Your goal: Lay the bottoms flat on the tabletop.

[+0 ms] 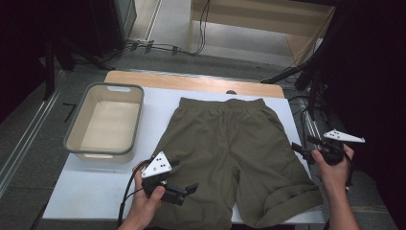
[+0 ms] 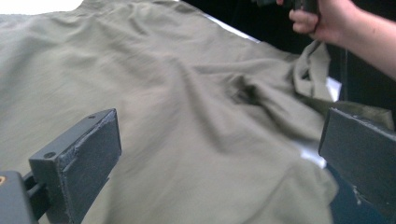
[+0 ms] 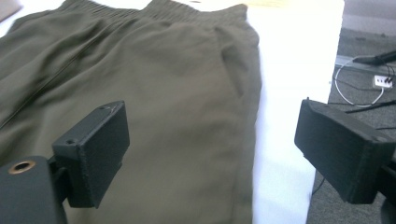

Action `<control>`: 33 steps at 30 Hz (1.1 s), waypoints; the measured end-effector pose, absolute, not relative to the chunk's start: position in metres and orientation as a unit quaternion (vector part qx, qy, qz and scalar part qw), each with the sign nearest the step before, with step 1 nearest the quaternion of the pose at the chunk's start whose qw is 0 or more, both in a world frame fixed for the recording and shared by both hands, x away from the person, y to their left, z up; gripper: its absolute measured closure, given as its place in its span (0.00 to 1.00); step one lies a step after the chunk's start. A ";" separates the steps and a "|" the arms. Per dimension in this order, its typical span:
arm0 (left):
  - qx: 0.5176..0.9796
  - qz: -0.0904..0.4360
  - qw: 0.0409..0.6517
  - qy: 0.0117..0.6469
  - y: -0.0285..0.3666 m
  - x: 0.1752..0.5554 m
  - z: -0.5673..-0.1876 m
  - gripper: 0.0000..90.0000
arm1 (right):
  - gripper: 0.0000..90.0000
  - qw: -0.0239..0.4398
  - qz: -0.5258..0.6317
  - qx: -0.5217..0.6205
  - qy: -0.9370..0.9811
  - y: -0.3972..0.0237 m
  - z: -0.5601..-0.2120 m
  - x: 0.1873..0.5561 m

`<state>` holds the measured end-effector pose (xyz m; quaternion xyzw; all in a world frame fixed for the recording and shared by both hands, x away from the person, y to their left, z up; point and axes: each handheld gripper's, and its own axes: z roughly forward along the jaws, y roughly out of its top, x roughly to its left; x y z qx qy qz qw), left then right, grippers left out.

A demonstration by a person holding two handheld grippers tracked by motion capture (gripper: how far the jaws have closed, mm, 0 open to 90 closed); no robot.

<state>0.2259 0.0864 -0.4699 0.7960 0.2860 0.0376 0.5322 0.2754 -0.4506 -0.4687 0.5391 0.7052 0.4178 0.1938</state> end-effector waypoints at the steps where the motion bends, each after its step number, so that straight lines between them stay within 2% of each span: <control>1: 0.798 0.043 0.528 0.287 0.090 0.228 -0.473 0.00 | 0.14 0.195 0.414 0.546 0.702 -0.450 -0.469 0.283; 11: 0.806 0.049 0.503 0.309 0.110 0.240 -0.497 0.00 | 0.57 0.189 0.374 0.588 0.692 -0.447 -0.495 0.347; 15: 0.810 0.047 0.497 0.308 0.109 0.240 -0.500 0.00 | 0.63 0.191 0.350 0.601 0.692 -0.444 -0.508 0.363; 20: 0.823 0.045 0.479 0.303 0.104 0.239 -0.504 0.00 | 0.69 0.168 0.344 0.602 0.701 -0.442 -0.525 0.370; 23: 0.830 0.044 0.473 0.294 0.101 0.237 -0.505 0.00 | 0.88 0.165 0.350 0.585 0.713 -0.439 -0.525 0.370; 25: 0.829 0.044 0.474 0.294 0.102 0.237 -0.505 0.00 | 0.93 0.173 0.338 0.574 0.725 -0.436 -0.524 0.369; 27: 0.826 0.043 0.478 0.295 0.103 0.237 -0.505 0.00 | 0.95 0.186 0.327 0.583 0.720 -0.439 -0.522 0.369; 30: 0.822 0.041 0.483 0.300 0.105 0.237 -0.505 0.00 | 0.94 0.182 0.332 0.602 0.703 -0.448 -0.524 0.368; 31: 0.822 0.040 0.482 0.299 0.105 0.237 -0.505 0.00 | 0.89 0.180 0.335 0.602 0.702 -0.449 -0.525 0.367; 33: 0.823 0.040 0.482 0.298 0.104 0.237 -0.505 0.00 | 0.65 0.188 0.339 0.604 0.696 -0.451 -0.521 0.364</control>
